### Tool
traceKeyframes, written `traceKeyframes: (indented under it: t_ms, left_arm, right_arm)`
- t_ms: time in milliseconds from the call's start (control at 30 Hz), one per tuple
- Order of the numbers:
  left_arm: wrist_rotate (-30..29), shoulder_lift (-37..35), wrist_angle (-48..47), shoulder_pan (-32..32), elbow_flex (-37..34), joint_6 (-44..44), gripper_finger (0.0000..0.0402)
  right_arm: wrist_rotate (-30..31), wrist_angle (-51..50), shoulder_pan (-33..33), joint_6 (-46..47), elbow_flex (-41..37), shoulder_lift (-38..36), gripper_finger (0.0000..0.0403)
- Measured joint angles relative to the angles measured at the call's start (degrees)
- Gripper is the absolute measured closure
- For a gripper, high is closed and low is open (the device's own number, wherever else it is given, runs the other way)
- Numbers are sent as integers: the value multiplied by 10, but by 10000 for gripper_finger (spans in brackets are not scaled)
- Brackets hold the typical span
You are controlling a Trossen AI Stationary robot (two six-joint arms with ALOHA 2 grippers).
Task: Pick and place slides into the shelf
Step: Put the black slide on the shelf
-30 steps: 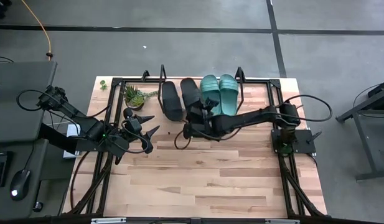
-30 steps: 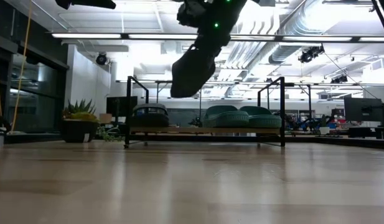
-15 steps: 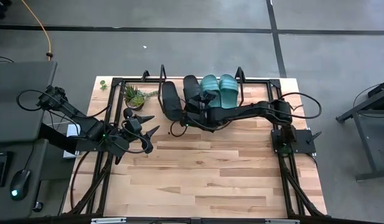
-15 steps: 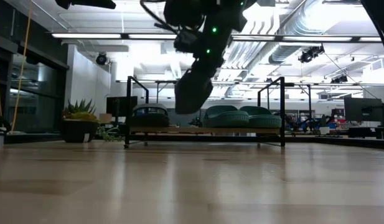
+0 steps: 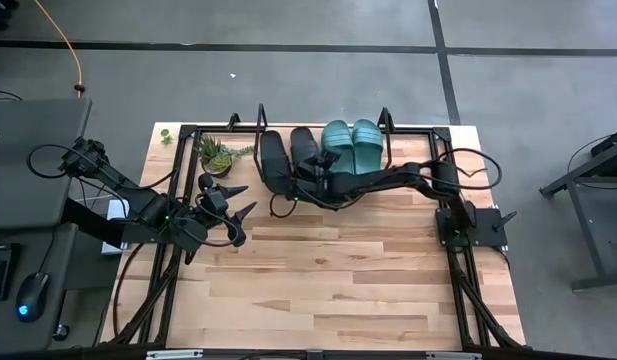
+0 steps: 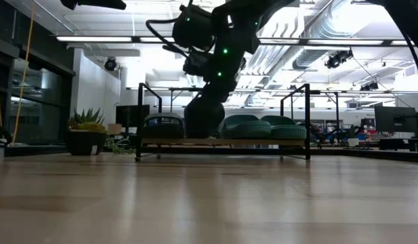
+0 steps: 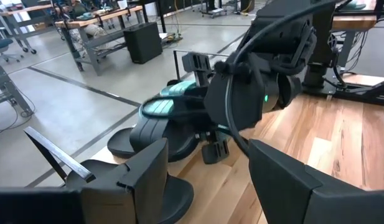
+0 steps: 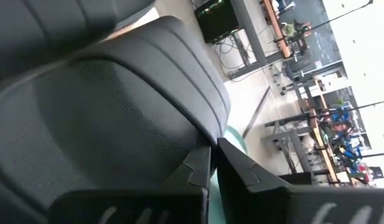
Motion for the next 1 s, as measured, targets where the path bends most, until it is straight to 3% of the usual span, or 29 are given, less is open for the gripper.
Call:
traceKeyframes:
  t_ms: [400,800,1000]
  left_arm:
    - [0,0,0,0,0,0,195]
    - [0,0,0,0,0,0,195]
    - [0,0,0,0,0,0,195]
  right_arm:
    - [-34,6,9,6,0,6,403]
    - [-55,-59,14,50,0,6,403]
    - [-113,-73,-1,49,0,6,403]
